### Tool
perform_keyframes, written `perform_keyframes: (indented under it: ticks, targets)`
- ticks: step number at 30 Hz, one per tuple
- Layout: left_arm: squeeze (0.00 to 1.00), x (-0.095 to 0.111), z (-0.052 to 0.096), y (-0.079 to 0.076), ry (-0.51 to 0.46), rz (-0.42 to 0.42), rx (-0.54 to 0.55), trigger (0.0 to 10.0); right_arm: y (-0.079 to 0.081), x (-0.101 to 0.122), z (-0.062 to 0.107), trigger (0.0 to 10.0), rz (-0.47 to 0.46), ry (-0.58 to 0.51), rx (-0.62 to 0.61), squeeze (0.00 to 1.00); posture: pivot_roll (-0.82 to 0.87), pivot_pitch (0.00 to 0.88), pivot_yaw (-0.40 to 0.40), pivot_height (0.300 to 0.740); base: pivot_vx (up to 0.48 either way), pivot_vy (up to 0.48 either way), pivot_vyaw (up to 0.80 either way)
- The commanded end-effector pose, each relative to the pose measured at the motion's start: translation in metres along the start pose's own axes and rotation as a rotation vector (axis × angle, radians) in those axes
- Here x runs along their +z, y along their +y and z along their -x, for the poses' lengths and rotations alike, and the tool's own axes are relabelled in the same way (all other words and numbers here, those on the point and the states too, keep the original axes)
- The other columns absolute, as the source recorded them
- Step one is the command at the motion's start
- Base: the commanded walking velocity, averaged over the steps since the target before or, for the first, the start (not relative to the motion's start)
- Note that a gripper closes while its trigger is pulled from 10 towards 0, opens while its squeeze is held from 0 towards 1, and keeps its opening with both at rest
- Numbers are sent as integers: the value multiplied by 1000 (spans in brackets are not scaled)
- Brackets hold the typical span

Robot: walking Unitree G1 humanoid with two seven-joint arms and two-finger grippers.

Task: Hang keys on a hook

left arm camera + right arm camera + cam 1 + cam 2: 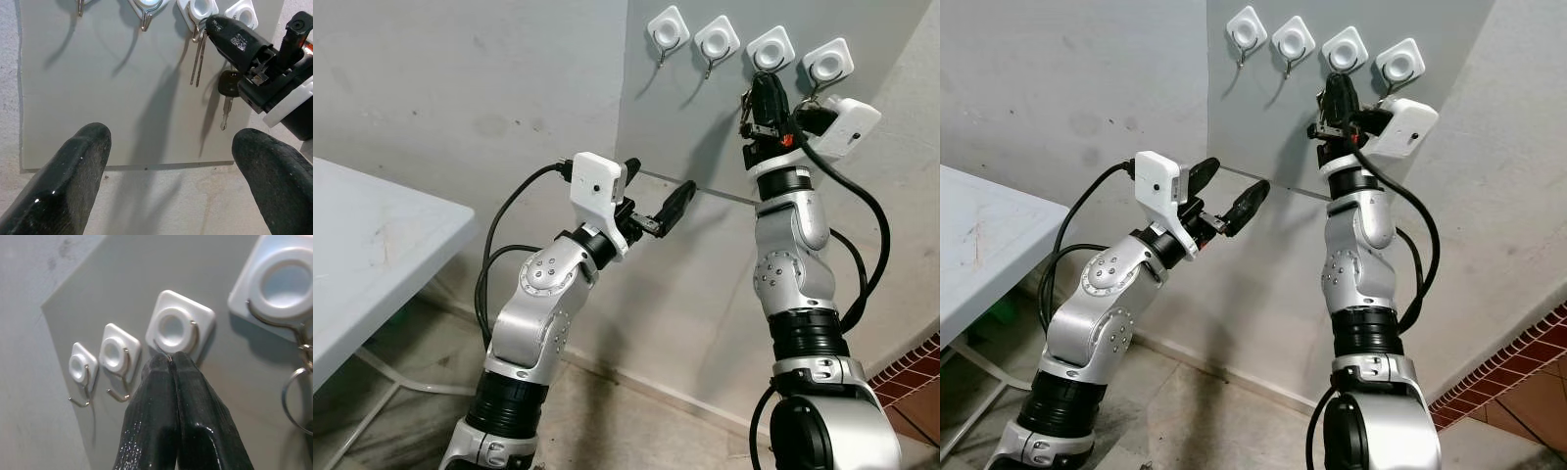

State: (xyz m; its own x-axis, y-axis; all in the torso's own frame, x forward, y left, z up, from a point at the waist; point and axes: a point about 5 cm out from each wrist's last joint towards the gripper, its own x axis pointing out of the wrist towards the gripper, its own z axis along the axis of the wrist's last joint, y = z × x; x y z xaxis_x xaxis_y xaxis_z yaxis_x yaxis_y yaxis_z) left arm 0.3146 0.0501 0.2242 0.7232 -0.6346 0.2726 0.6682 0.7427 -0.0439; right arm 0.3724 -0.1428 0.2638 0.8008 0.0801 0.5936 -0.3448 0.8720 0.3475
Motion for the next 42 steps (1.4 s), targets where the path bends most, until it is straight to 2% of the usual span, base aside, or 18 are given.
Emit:
perform_keyframes:
  ticks: [1,12,25,26,42]
  targets:
    - [0,4,-1,-3,-10,-1,-12,10000,1,4,-5,10000,-25,-14,-5,0,28,48,-65,714,0,0,0]
    - [0,4,0,-4,-12,4,-11,10000,-5,3,-6,10000,-204,-9,-74,0,28,55,-65,714,0,0,0]
    - [0,5,0,-4,-13,13,-5,10000,-7,-1,-5,10000,-359,1,-112,0,29,61,-66,714,0,0,0]
    - [0,5,0,-4,-13,13,-4,10000,-7,-3,-5,10000,-419,4,-125,0,29,63,-65,714,0,0,0]
    - [0,5,0,-5,-11,19,1,10000,-5,-7,3,10000,-496,-13,-94,0,30,67,-66,714,0,0,0]
